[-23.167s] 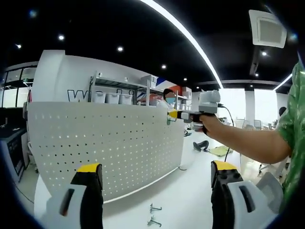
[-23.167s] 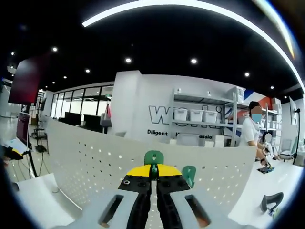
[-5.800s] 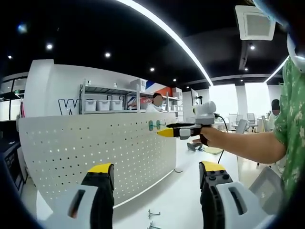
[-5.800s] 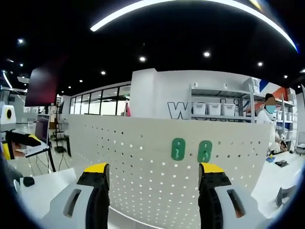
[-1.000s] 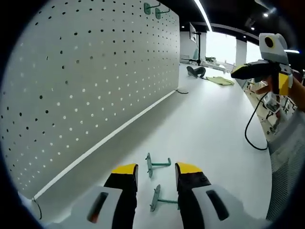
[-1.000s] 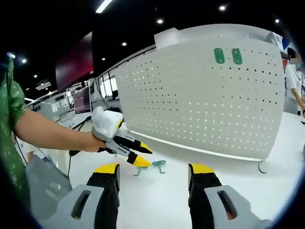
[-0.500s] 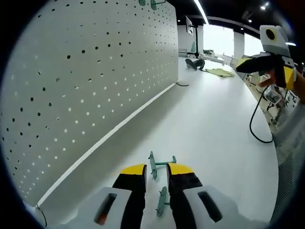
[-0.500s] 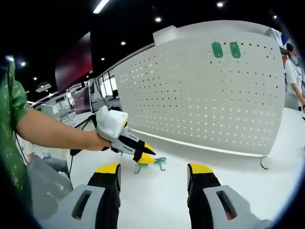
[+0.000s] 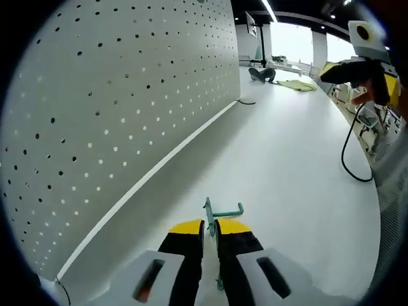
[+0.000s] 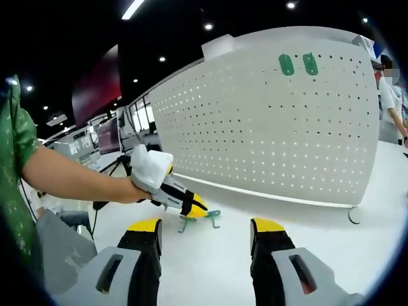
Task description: Insert the hook assembly into the mounting plate slot until the hook locks in place.
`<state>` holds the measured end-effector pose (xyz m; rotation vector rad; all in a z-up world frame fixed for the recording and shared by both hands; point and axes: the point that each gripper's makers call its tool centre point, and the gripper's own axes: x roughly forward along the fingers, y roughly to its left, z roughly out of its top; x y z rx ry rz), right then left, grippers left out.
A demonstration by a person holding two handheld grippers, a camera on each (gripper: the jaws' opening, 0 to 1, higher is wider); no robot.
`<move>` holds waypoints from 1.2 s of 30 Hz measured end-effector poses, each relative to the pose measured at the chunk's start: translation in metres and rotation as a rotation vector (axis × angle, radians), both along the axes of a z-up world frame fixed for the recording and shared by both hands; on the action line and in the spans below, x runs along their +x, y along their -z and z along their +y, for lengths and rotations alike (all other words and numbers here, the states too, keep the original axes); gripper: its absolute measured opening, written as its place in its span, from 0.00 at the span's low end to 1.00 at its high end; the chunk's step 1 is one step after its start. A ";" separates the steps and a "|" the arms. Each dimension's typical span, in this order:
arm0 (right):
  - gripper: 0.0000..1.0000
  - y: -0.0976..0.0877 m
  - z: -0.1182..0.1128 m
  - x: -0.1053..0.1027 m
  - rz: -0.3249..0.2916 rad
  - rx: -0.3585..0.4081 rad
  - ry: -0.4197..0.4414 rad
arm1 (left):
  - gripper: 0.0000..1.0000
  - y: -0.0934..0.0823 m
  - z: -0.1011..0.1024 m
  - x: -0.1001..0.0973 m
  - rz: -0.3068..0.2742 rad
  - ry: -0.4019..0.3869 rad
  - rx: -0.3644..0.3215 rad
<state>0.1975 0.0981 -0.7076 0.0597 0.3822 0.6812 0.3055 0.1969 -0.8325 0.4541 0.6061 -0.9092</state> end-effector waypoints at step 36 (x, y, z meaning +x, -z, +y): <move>0.53 -0.010 0.006 0.000 -0.019 0.005 -0.008 | 0.02 -0.027 0.012 0.004 -0.007 -0.113 -0.123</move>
